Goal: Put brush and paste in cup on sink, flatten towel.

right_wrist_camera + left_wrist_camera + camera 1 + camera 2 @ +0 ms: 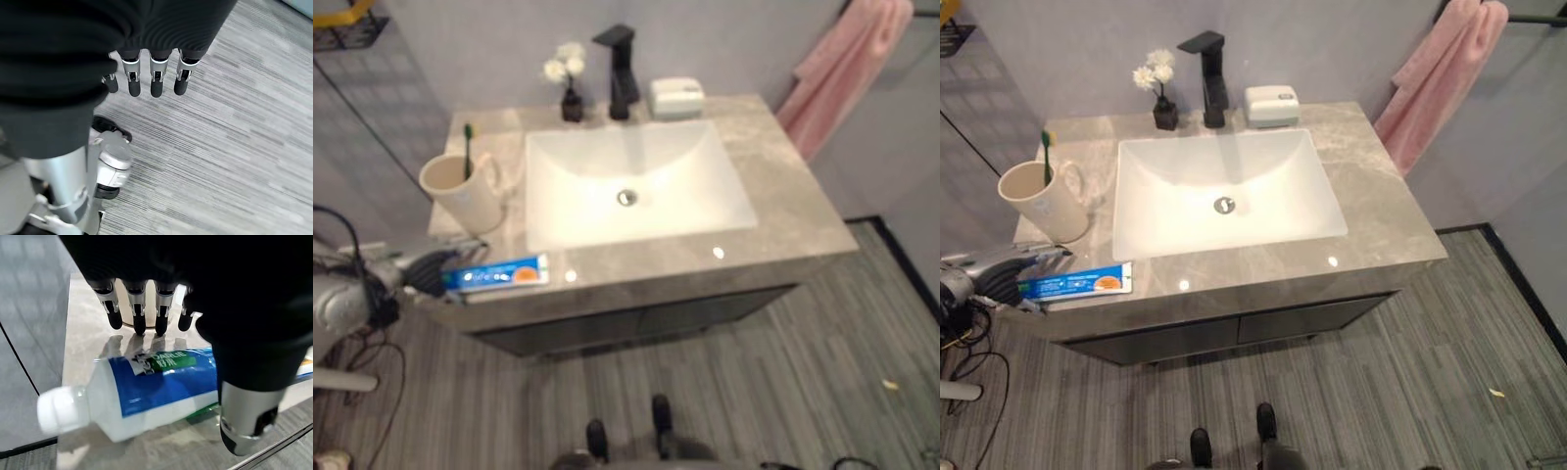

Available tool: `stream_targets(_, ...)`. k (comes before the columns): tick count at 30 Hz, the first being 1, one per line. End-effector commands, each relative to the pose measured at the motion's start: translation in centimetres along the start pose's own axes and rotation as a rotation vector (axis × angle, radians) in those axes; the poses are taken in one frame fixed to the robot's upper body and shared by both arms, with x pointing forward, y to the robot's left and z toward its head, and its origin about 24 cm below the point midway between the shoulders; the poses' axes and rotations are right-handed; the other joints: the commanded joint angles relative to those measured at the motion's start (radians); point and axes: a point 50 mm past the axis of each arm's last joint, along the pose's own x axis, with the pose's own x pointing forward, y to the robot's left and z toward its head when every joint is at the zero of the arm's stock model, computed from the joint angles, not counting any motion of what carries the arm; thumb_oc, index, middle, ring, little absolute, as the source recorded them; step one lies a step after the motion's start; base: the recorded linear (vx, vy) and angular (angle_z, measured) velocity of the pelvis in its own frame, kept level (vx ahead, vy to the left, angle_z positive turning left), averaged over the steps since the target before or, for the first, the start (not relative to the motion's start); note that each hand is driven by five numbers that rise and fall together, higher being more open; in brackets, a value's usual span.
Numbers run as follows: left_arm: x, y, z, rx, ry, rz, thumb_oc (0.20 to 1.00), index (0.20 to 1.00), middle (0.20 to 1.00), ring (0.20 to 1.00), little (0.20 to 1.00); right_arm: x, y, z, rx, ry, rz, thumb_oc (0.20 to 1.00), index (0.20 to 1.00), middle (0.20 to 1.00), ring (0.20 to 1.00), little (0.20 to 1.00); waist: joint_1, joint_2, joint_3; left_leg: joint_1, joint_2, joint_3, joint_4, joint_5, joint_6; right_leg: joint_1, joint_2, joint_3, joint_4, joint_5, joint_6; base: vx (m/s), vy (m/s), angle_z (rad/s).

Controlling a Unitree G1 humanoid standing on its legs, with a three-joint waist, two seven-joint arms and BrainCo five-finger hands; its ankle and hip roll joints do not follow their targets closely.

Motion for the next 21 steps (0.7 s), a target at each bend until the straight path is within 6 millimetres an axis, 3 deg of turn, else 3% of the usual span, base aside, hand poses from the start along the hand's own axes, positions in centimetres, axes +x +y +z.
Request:
stream_targets(1, -0.3, 2.2, -0.7, 0.088, 0.030, 0.029, 1.000, 1.000, 1.000, 1.000, 1.000, -0.7, -0.9, -1.6, -0.023, 0.052, -0.015, 1.000, 1.000, 1.000, 1.000, 1.000, -0.015, 0.002, 0.006, 0.001, -0.023, -0.032, 0.013, -0.072, 0.044, 0.014, -0.086, 0.016, -0.002, 0.064, 0.117, 0.00, 0.000, 0.00)
stream_targets(20, 1.0, -0.2, -0.3, 0.133, 0.003, -0.109, 1.000, 1.000, 1.000, 1.000, 1.000, -0.7, -1.5, -0.9, 0.003, 0.017, -0.045, 1.000, 1.000, 1.000, 1.000, 1.000, -0.019, -0.002, 0.006, -0.015, -0.019, -0.039, 0.013, -0.061, 0.041, 0.003, -0.081, 0.015, -0.002, 0.048, 0.111, 0.00, 0.000, 0.00)
stream_targets(21, 1.0, -0.2, -0.3, 0.133, 0.003, -0.109, 0.774, 0.774, 0.774, 0.774, 0.774, -0.7, -1.5, -0.9, 0.003, 0.017, -0.045, 1.000, 1.000, 1.000, 1.000, 1.000, -0.020, -0.002, 0.006, -0.015, -0.019, -0.039, 0.013, -0.061, 0.041, 0.002, -0.081, 0.015, -0.002, 0.048, 0.111, 0.00, 0.000, 0.00)
